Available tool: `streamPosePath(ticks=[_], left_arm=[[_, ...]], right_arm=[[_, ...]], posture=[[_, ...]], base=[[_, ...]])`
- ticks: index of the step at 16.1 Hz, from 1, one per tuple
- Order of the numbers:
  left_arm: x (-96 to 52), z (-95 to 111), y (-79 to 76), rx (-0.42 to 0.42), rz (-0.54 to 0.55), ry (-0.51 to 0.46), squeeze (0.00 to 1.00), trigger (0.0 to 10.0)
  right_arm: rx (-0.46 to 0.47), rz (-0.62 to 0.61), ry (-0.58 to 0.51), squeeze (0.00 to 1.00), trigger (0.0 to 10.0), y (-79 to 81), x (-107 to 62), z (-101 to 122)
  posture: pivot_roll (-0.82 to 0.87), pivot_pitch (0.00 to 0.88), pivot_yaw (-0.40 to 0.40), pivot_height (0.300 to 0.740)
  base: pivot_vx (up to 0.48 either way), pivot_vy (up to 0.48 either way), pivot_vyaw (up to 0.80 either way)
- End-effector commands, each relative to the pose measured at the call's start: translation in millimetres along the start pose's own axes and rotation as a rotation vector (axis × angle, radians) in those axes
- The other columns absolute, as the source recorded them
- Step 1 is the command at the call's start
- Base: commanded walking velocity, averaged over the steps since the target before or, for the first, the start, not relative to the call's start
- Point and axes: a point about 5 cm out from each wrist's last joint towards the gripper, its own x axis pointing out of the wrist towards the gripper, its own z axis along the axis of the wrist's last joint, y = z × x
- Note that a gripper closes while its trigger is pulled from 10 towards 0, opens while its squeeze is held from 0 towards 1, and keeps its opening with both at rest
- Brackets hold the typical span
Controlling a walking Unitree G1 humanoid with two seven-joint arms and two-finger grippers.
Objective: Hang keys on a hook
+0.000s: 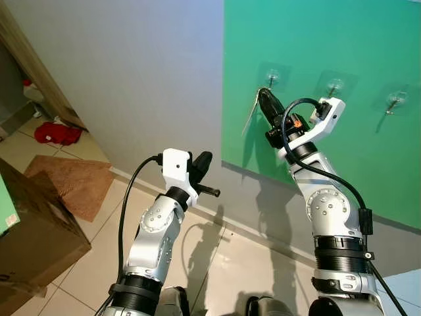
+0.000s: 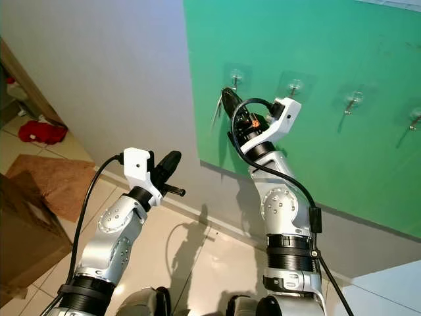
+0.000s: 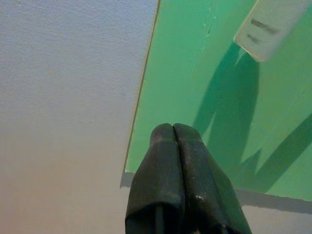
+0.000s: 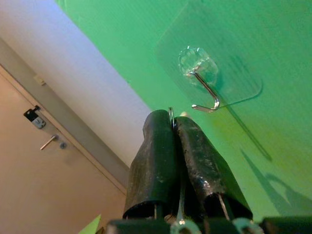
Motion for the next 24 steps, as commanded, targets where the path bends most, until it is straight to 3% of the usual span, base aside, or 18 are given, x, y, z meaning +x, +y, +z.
streamPosePath(ticks=[1, 16, 24], left_arm=[[-1.1, 0, -0.6, 0.002, 0.000, 0.003, 0.00, 10.0], [-0.8, 0, -5.8, -0.002, -0.016, -0.002, 0.00, 10.0], [-1.4, 1, -7.1, -0.005, -0.012, -0.009, 0.00, 10.0]], right_arm=[[0.005, 0.024, -0.001, 0.00, 10.0, 3.5, -2.0, 2], [0.041, -0.062, -0.050, 0.00, 10.0, -9.6, -3.6, 13], [0.037, -0.098, 0.000, 0.00, 10.0, -11.1, -0.8, 3]], posture=[[0.05, 0.145, 0.041, 0.740], [0.05, 0.139, 0.044, 0.740], [0.05, 0.144, 0.038, 0.740]], base=[[0.000, 0.000, 0.00], [0.000, 0.000, 0.00], [0.000, 0.000, 0.00]])
